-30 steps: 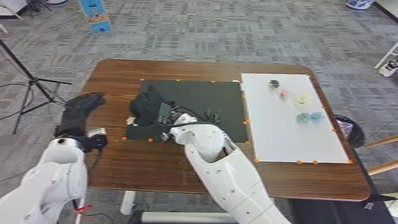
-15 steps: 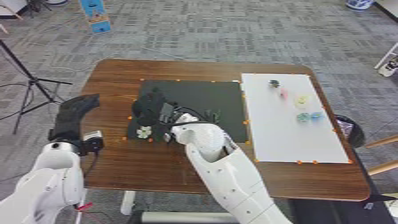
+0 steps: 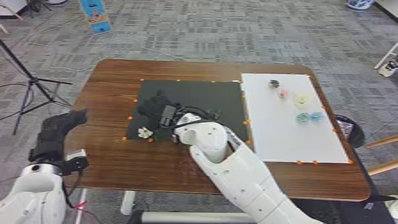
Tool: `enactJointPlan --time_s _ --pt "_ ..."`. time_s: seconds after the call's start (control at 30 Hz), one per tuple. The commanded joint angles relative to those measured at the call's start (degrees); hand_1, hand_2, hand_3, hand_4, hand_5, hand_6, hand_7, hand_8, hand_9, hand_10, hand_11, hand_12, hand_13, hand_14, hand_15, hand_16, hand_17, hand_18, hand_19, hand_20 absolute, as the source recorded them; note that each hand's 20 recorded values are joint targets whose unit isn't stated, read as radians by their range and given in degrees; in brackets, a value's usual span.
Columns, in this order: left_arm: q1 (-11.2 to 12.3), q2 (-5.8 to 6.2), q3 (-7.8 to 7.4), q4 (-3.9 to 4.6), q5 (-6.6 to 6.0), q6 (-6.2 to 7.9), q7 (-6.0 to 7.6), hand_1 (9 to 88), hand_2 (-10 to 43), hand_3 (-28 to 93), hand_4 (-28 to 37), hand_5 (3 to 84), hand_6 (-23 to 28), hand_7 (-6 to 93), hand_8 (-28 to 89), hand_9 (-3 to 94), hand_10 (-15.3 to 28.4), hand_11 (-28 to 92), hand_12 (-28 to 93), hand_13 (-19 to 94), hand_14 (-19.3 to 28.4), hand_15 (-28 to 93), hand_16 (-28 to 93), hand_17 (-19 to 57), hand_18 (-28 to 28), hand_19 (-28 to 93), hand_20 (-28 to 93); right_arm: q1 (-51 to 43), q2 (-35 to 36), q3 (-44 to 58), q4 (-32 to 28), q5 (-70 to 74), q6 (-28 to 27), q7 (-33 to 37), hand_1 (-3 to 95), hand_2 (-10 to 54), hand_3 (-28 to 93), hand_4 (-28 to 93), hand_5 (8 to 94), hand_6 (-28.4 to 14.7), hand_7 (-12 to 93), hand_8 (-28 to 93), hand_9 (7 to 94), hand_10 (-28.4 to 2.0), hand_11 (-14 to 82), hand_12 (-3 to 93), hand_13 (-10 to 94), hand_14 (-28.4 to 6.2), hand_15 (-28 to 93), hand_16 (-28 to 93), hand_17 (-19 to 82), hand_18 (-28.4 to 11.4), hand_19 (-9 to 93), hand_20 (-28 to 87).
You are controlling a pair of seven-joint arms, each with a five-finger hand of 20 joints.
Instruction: Arrange flowers
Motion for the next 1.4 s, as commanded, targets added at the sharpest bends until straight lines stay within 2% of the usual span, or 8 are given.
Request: enactJointPlan --time_s 0.03,0.27,0.43,0.53,0.7,0.9,1.13,1.4 --pt "0.6 -0.14 -0.66 -0.36 0.42 1.90 -1.29 24.9 18.7 71 -28.3 51.2 3.6 16.6 -9 48.5 13.1 22 14 33 11.7 9 1 5.4 5.7 5 15 8.1 11.0 -7.5 -10.6 24.1 -5.5 10.0 32.0 1.8 69 -21 44.6 -1.6 26 -14 46.5 -14.7 19.0 23.7 39 -18.5 47 29 13 -20.6 53 48" --pt "2.0 -0.01 -1.93 -1.26 0.83 2.40 -1.69 24.7 18.5 71 -28.3 51.0 3.3 16.9 -9 48.5 12.8 22 14 33 11.7 9 1 5.5 5.6 5 15 12.5 16.8 -9.5 -23.1 63.2 -10.1 26.1 27.8 5.5 67 -19 40.8 -2.7 22 -13 51.7 -15.1 14.3 20.8 39 -20.3 43 30 12 -21.2 54 47" --pt "1.9 0.38 -2.57 -1.55 -0.95 1.76 0.65 24.8 18.6 71 -28.3 50.6 3.1 17.0 -9 48.6 12.7 22 14 32 11.6 9 1 5.3 5.4 4 15 12.4 16.0 -6.8 -24.8 78.5 -17.4 32.5 26.7 8.8 63 -18 36.6 -4.1 19 -12 52.4 -14.8 8.7 16.2 45 -21.5 47 30 16 -22.8 59 50" --pt "2.0 0.72 -2.98 -1.75 -2.28 1.67 4.63 23.7 20.3 70 -28.3 51.0 3.2 16.4 -9 49.7 13.2 20 12 32 10.9 9 0 5.7 4.4 3 15 12.6 15.7 -5.7 -24.6 89.4 -20.2 37.8 26.4 11.3 61 -18 33.9 -5.1 17 -11 50.9 -14.6 6.4 14.0 52 -21.9 49 29 20 -24.4 63 52" --pt "2.6 0.39 -3.13 -1.05 -7.24 5.67 13.23 29.0 23.6 70 -28.2 51.7 3.4 15.7 -9 51.3 13.6 19 11 32 9.5 8 -2 8.5 1.4 2 15 10.8 13.8 -2.7 -23.5 101.1 -21.3 43.3 25.4 13.9 59 -17 33.2 -6.2 16 -10 50.1 -16.0 5.7 12.2 55 -22.6 52 29 22 -25.9 67 53" --pt "3.6 -0.26 -3.90 -1.54 -8.06 6.10 12.39 39.5 22.1 69 -28.2 48.5 4.7 17.6 -10 49.6 12.4 20 10 35 8.5 10 -4 12.4 2.3 3 17 7.2 10.5 -1.7 -21.9 104.7 -21.7 43.6 25.1 17.1 55 -17 33.4 -6.6 14 -9 51.3 -16.7 5.9 11.1 60 -22.2 55 30 25 -27.0 71 55" --pt "-0.3 0.10 -0.11 -0.66 -8.11 7.62 11.72 37.5 22.1 71 -28.2 51.0 3.9 20.4 -10 51.6 13.3 22 10 35 9.3 11 -4 11.7 2.6 3 17 3.2 6.2 -1.0 -19.4 112.8 -23.6 48.0 19.7 24.6 53 -19 30.5 -6.2 13 -8 48.6 -17.0 5.2 9.8 59 -24.2 55 29 24 -27.2 71 56" --pt "-7.1 0.37 5.53 0.68 -6.40 8.99 9.64 34.6 21.0 74 -28.3 53.5 3.7 21.6 -10 53.5 13.6 23 12 36 9.7 11 -3 11.0 2.6 2 17 0.9 2.8 0.2 -13.7 100.2 -29.5 34.7 15.7 27.4 51 -20 23.9 -4.2 14 -8 39.3 -15.0 3.6 7.8 54 -27.0 50 30 20 -26.9 66 57"
